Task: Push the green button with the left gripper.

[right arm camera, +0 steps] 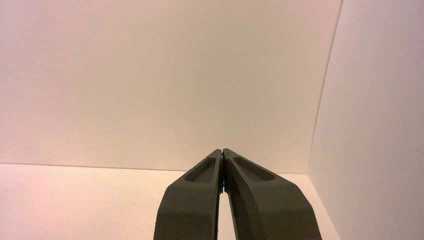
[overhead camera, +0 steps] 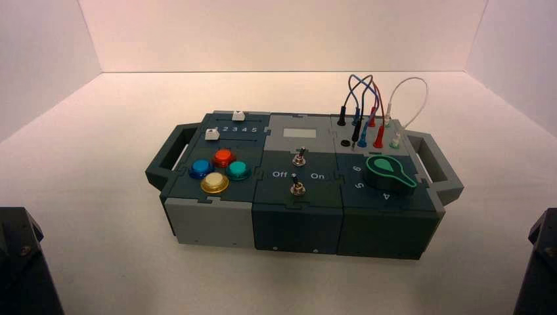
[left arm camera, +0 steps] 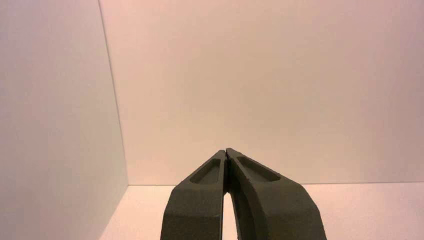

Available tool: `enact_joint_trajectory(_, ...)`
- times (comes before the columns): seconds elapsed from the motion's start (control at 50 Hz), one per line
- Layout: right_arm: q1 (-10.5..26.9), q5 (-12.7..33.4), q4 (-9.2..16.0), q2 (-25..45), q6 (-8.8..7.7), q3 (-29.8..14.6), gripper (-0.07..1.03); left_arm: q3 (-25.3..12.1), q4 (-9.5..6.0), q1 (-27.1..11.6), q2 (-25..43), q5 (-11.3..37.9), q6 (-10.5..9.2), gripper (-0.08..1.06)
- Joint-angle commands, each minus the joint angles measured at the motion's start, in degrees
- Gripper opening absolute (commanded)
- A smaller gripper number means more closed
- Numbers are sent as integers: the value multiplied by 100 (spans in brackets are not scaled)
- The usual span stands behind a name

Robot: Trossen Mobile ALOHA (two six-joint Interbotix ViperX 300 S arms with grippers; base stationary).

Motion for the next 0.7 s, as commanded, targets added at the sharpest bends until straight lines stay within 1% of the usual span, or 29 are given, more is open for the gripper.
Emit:
enact_joint_trajectory(0.02, 0, -18, 9, 35, -9, -193, -2, -220, 0, -26, 88, -26, 35, -3)
enact_joint_trajectory(0.26, 0, 88, 18, 35, -9, -220, -2, -255, 0, -26, 193, 0, 35, -3)
enact_joint_trajectory(0.38, 0, 105, 18, 53, -9, -229, -2, -290, 0, -141, 281, 105, 35, -3)
enact_joint_trajectory(0.5, 9, 264, 26, 53, -9, -237, -2, -387, 9, -492, 475, 387, 97, -3)
enact_joint_trajectory(0.64, 70, 501, 53, 62, -9, -290, -2, -624, 9, -1107, 870, 888, 123, -3)
enact_joint_trajectory(0.7, 88, 615, 53, 79, -9, -325, -2, -747, 9, -1459, 1099, 1195, 132, -3)
